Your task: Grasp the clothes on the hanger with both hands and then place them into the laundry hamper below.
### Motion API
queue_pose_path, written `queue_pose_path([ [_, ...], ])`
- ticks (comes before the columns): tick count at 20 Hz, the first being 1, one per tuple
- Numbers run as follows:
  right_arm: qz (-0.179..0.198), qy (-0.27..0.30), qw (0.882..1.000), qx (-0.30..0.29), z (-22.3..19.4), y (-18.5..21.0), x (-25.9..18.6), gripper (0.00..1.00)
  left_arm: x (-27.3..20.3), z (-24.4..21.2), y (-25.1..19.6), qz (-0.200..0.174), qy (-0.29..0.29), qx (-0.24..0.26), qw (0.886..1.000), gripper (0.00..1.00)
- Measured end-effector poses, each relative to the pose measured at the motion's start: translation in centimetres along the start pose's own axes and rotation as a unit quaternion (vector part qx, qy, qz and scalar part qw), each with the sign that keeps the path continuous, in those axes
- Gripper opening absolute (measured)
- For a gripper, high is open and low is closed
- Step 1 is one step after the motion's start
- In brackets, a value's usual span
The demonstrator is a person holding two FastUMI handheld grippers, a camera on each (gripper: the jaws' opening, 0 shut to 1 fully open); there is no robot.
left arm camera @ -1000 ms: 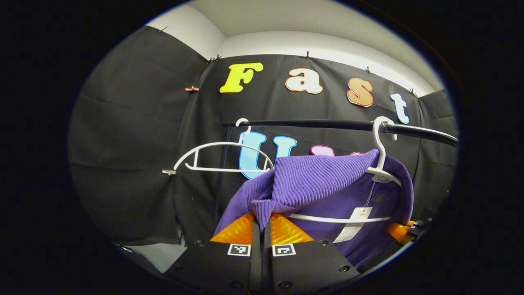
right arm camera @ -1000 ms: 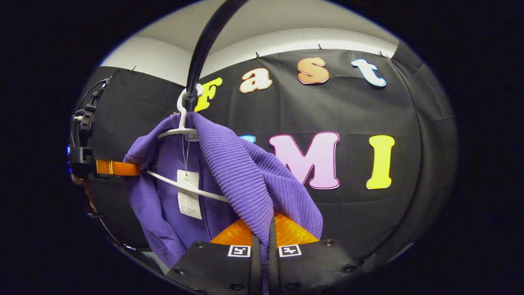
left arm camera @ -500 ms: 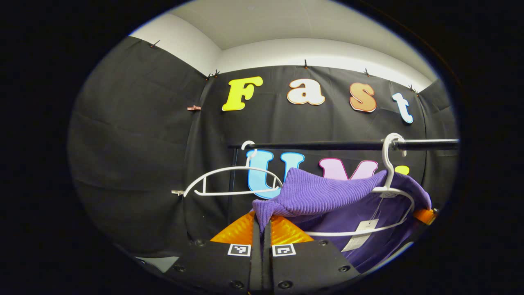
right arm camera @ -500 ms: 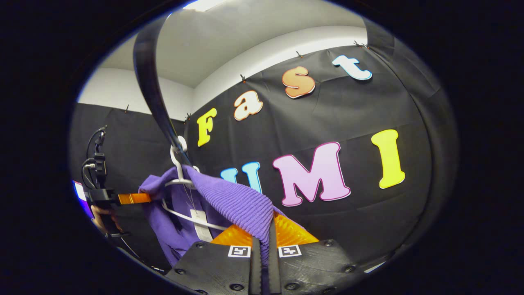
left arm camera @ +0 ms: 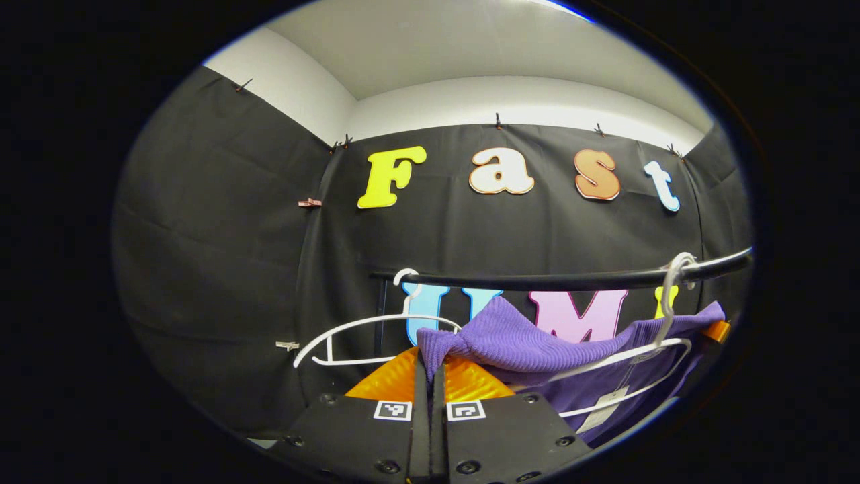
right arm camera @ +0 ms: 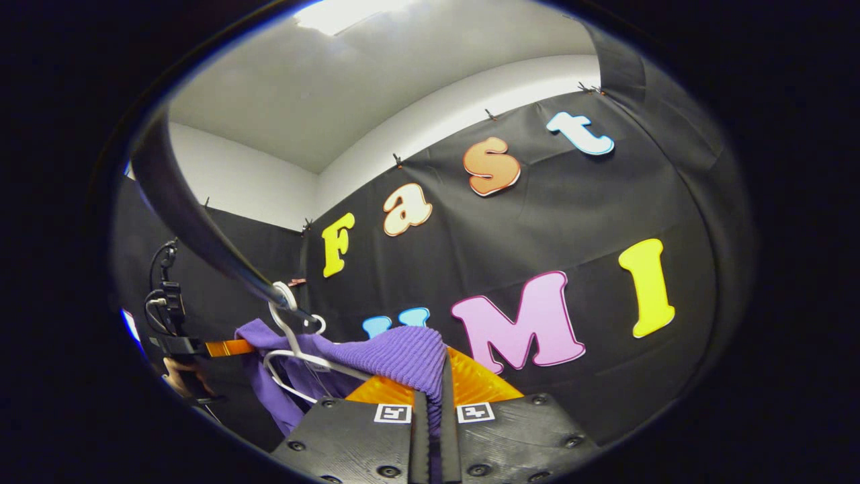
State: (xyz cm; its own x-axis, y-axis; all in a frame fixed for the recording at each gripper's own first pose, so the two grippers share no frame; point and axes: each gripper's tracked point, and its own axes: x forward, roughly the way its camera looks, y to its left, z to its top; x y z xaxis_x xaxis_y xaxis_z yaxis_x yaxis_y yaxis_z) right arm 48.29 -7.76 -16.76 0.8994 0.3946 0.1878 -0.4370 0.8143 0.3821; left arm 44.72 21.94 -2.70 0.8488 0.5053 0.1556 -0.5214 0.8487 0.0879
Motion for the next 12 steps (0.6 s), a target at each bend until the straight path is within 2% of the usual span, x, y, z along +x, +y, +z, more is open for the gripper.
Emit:
queue_pose_path([
  [4, 0.035, 0.008, 0.999, -0.014, -0.5, 2.8, 2.2, 0.1, 1.2, -1.2, 3.5, 0.011, 0.012, 0.014, 1.0, 0.05],
  [5, 0.037, 0.013, 0.999, -0.013, -0.8, 3.1, 2.6, 0.05, 1.6, -2.0, 4.2, 0.012, 0.018, 0.017, 1.0, 0.05],
  [6, 0.039, 0.019, 0.999, -0.012, -1.1, 3.4, 2.9, 0.1, 2.0, -2.9, 4.6, 0.012, 0.026, 0.022, 0.999, 0.05],
  [10, 0.04, 0.036, 0.998, -0.028, -2.2, 4.1, 3.1, 0.1, 1.5, -9.1, 5.0, 0.0, 0.097, 0.031, 0.995, 0.05],
  [12, 0.038, 0.039, 0.998, -0.034, -2.2, 3.8, 3.0, 0.1, 0.5, -11.7, 4.0, -0.011, 0.122, 0.019, 0.992, 0.05],
])
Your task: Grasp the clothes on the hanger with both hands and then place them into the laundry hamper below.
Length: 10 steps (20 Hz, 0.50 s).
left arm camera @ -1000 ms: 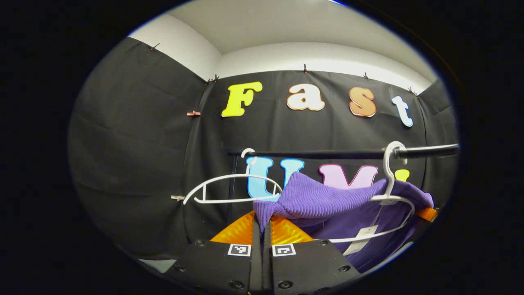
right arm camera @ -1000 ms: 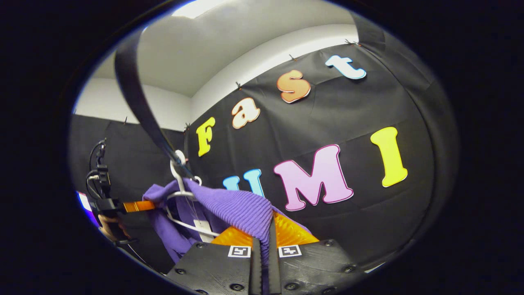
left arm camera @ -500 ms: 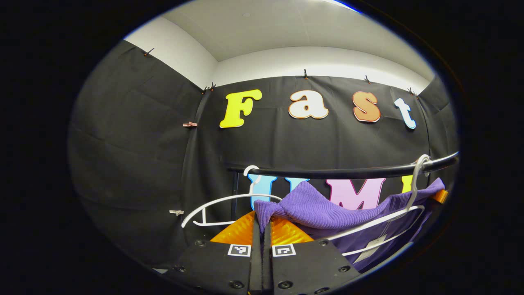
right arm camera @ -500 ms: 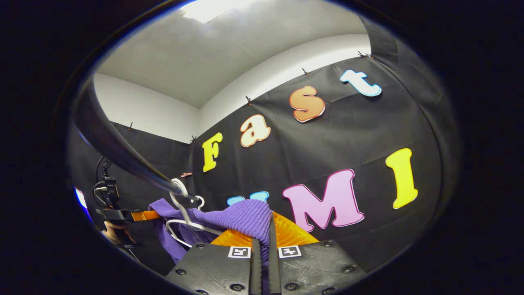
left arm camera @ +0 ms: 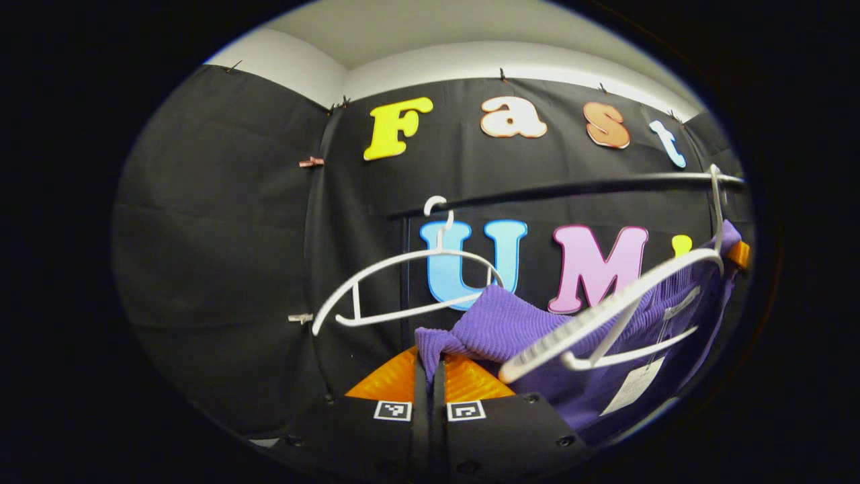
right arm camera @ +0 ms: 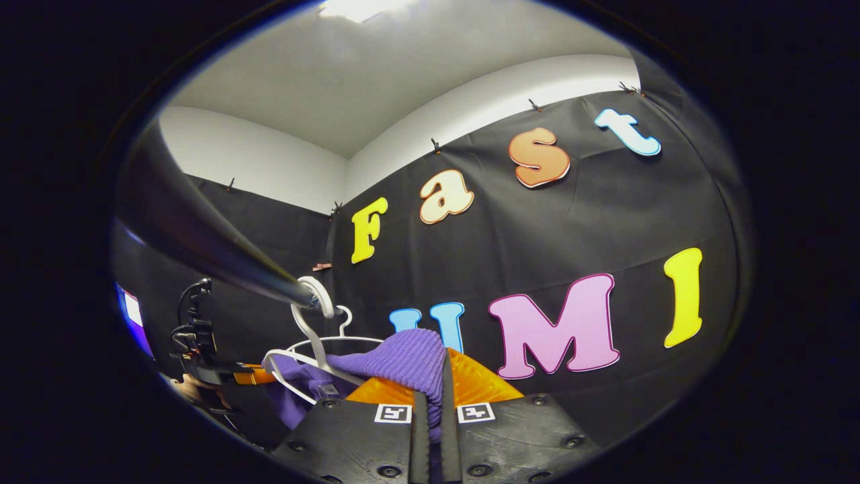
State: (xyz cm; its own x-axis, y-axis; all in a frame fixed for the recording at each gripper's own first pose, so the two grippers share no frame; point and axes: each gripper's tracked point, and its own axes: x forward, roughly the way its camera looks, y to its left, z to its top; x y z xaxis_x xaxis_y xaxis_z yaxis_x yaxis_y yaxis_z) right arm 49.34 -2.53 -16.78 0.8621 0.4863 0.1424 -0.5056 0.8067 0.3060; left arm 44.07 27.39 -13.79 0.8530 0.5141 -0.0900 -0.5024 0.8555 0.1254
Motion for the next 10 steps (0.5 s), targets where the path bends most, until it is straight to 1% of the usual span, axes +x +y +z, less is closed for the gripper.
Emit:
queue_pose_path([
  [2, -0.016, 0.0, 1.0, -0.005, 0.1, -1.4, -0.4, 0.1, -0.8, -2.2, -1.9, -0.019, 0.018, -0.011, 1.0, 0.05],
  [4, -0.051, 0.006, 0.998, -0.027, -0.3, -4.0, -1.2, 0.1, -1.4, -4.0, -4.0, -0.042, 0.037, -0.018, 0.998, 0.05],
  [7, -0.124, 0.043, 0.99, -0.054, -2.6, -9.1, -3.4, 0.1, -2.5, -6.3, -8.4, -0.089, 0.066, -0.03, 0.993, 0.05],
  [10, -0.173, 0.087, 0.979, -0.066, -5.6, -12.0, -5.7, 0.1, -3.8, -8.1, -12.0, -0.126, 0.086, -0.033, 0.988, 0.05],
])
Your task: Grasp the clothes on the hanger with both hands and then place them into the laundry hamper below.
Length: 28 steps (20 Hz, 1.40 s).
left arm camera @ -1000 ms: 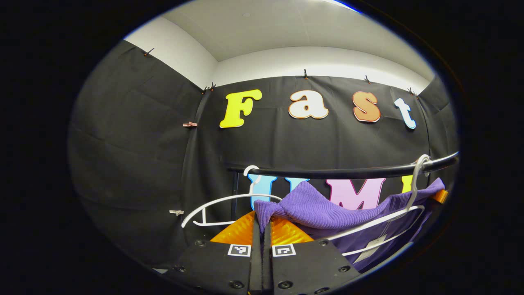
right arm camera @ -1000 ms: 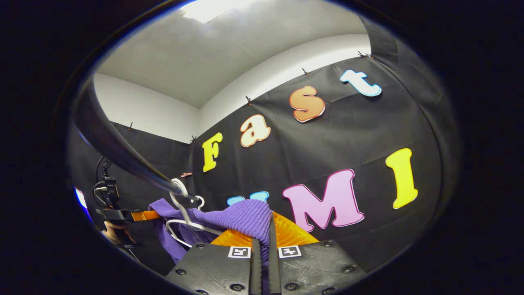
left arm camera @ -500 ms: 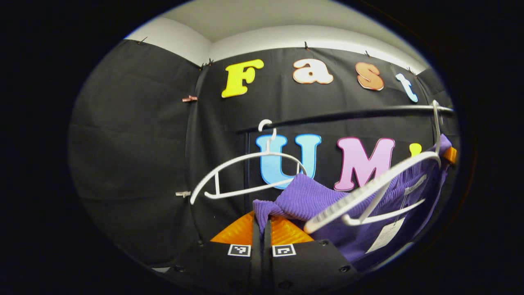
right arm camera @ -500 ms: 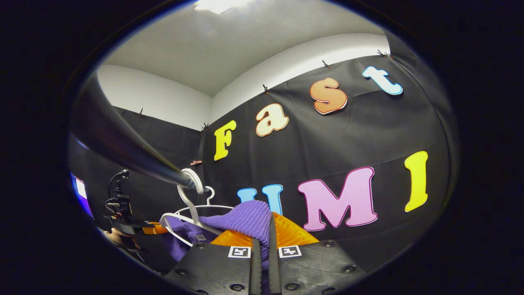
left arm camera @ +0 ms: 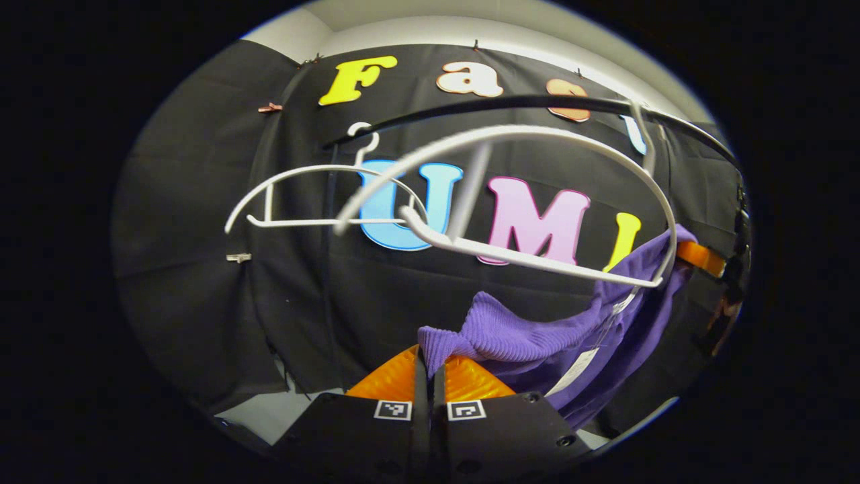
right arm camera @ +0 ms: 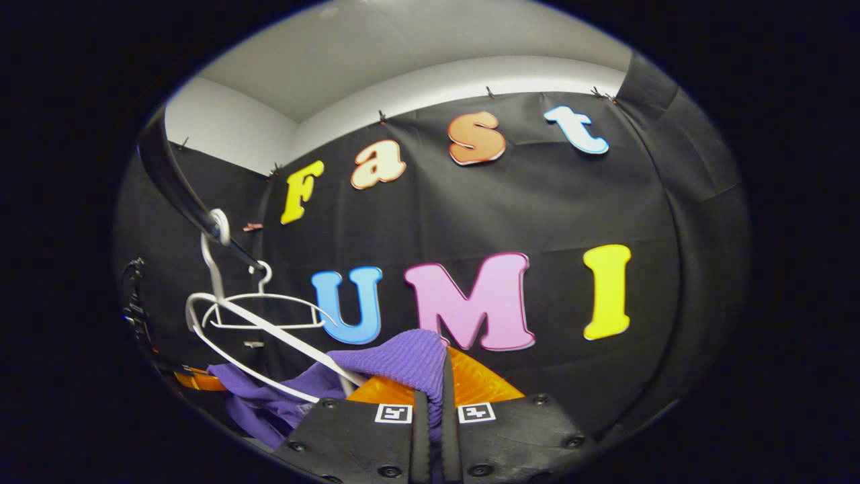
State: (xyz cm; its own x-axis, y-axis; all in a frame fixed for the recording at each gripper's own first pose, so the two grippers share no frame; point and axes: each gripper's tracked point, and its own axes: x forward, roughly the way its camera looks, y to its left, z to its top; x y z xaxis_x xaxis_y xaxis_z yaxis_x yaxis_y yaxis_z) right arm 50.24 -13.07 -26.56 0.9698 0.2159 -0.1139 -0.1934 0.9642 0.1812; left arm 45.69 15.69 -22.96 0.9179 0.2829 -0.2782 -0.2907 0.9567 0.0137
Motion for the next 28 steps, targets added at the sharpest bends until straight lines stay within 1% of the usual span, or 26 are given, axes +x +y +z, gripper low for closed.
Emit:
queue_pose_path([
  [3, -0.014, 0.042, 0.999, -0.016, -3.5, -0.6, -1.3, 0.1, -0.1, -2.8, -2.5, -0.03, 0.032, -0.015, 0.999, 0.05],
  [5, -0.02, 0.07, 0.997, -0.026, -5.8, -0.7, -2.4, 0.1, -0.5, -4.0, -3.5, -0.04, 0.048, -0.027, 0.998, 0.05],
  [7, -0.014, 0.093, 0.995, -0.032, -7.7, -0.1, -3.7, 0.1, -1.0, -5.0, -4.3, -0.049, 0.054, -0.034, 0.997, 0.05],
  [10, 0.024, 0.132, 0.991, -0.017, -10.5, 3.3, -6.0, 0.1, -1.6, -6.3, -4.9, -0.055, 0.071, -0.032, 0.995, 0.05],
  [14, 0.083, 0.18, 0.98, 0.006, -13.6, 8.8, -9.4, 0.1, -2.7, -8.6, -6.4, -0.073, 0.093, -0.04, 0.992, 0.05],
  [17, 0.137, 0.206, 0.969, 0.018, -14.4, 13.0, -11.8, 0.1, -3.7, -10.3, -7.0, -0.083, 0.111, -0.04, 0.99, 0.05],
  [19, 0.164, 0.224, 0.961, 0.018, -15.0, 15.2, -12.7, 0.1, -4.9, -11.3, -7.3, -0.087, 0.122, -0.043, 0.988, 0.05],
  [21, 0.188, 0.252, 0.949, 0.019, -16.1, 17.0, -14.0, 0.1, -5.9, -12.4, -7.0, -0.085, 0.135, -0.04, 0.986, 0.05],
  [22, 0.201, 0.272, 0.941, 0.019, -17.0, 18.0, -14.8, 0.1, -6.2, -13.0, -6.6, -0.083, 0.144, -0.037, 0.985, 0.05],
  [25, 0.214, 0.326, 0.921, 0.016, -20.1, 18.7, -16.9, 0.11, -7.4, -15.9, -6.2, -0.084, 0.176, -0.006, 0.981, 0.05],
  [26, 0.217, 0.344, 0.914, 0.015, -20.9, 18.8, -17.5, 0.1, -7.9, -17.0, -6.2, -0.09, 0.191, 0.003, 0.977, 0.05],
  [28, 0.217, 0.379, 0.899, 0.016, -23.0, 19.7, -19.1, 0.11, -9.0, -19.1, -6.1, -0.1, 0.225, 0.005, 0.969, 0.05],
])
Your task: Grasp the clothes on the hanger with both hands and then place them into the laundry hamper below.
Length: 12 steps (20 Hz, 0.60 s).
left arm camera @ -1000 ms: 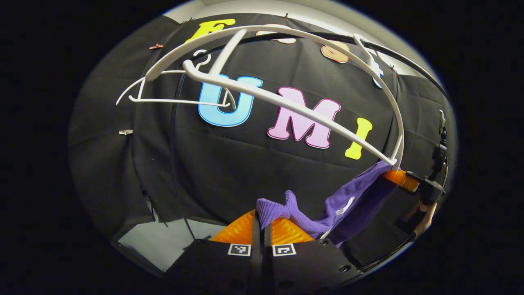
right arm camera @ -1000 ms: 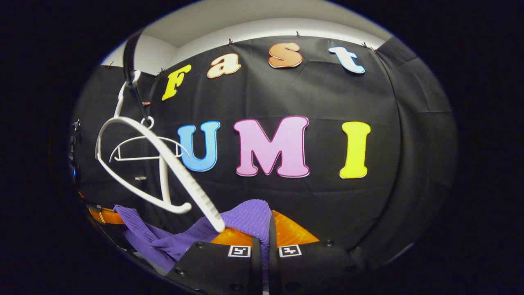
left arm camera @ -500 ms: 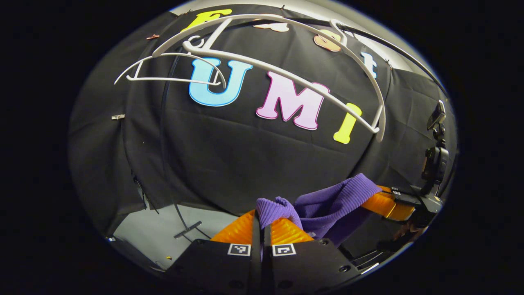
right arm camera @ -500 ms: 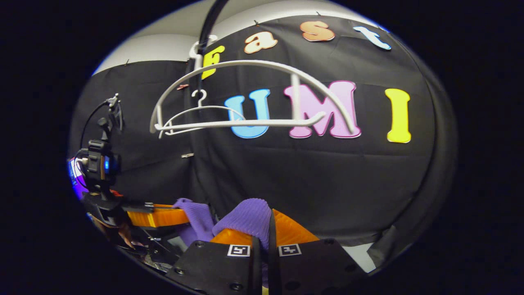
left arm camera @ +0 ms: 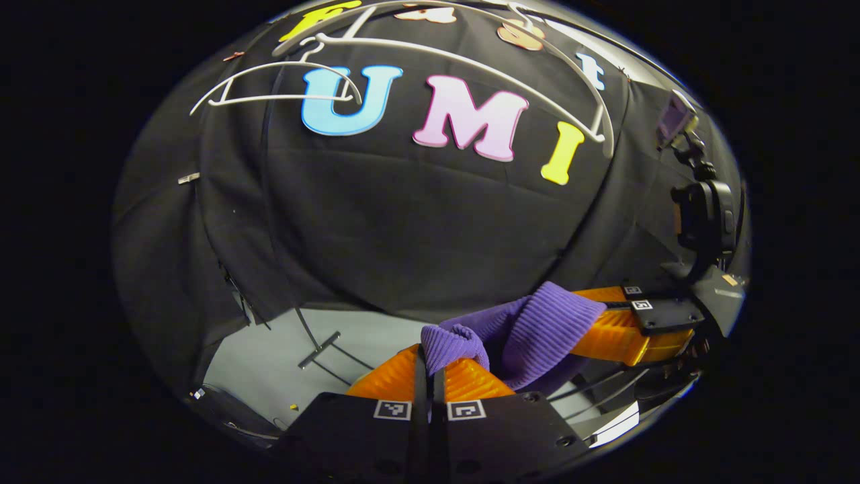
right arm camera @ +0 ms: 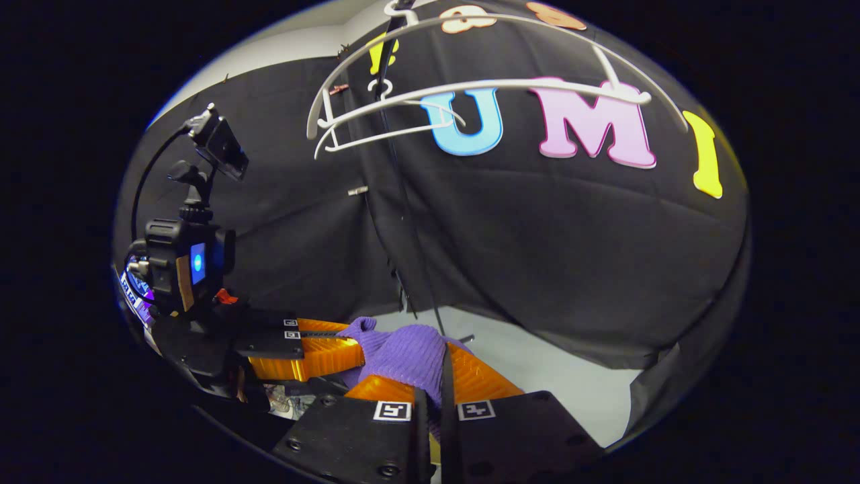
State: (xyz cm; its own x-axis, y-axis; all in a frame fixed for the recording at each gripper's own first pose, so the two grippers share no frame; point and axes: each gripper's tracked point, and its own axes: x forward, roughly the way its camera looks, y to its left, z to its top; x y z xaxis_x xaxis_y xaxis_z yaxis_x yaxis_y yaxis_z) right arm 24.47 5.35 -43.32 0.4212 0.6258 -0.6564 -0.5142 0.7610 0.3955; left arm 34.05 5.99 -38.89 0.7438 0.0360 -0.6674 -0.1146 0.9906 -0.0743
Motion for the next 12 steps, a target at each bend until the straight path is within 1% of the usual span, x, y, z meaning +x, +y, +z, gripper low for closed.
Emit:
queue_pose_path([
  [3, 0.003, 0.051, 0.999, 0.009, -3.1, 1.3, 0.7, 0.11, 0.5, -2.9, 0.5, 0.016, 0.05, -0.009, 0.999, 0.05],
  [5, -0.004, 0.084, 0.996, 0.02, -5.1, 1.9, 1.2, 0.11, 0.9, -4.3, 1.0, 0.025, 0.073, -0.033, 0.996, 0.05],
  [7, -0.018, 0.115, 0.993, 0.019, -6.9, 2.1, 1.7, 0.11, 1.5, -5.9, 1.1, 0.032, 0.111, -0.063, 0.991, 0.05],
  [10, -0.029, 0.15, 0.988, 0.037, -8.2, 1.9, 2.0, 0.11, 1.8, -7.0, 1.1, 0.036, 0.138, -0.098, 0.985, 0.05],
  [12, -0.042, 0.164, 0.985, 0.045, -9.5, 1.0, 1.9, 0.11, 1.7, -7.1, 1.3, 0.041, 0.145, -0.104, 0.983, 0.05],
])
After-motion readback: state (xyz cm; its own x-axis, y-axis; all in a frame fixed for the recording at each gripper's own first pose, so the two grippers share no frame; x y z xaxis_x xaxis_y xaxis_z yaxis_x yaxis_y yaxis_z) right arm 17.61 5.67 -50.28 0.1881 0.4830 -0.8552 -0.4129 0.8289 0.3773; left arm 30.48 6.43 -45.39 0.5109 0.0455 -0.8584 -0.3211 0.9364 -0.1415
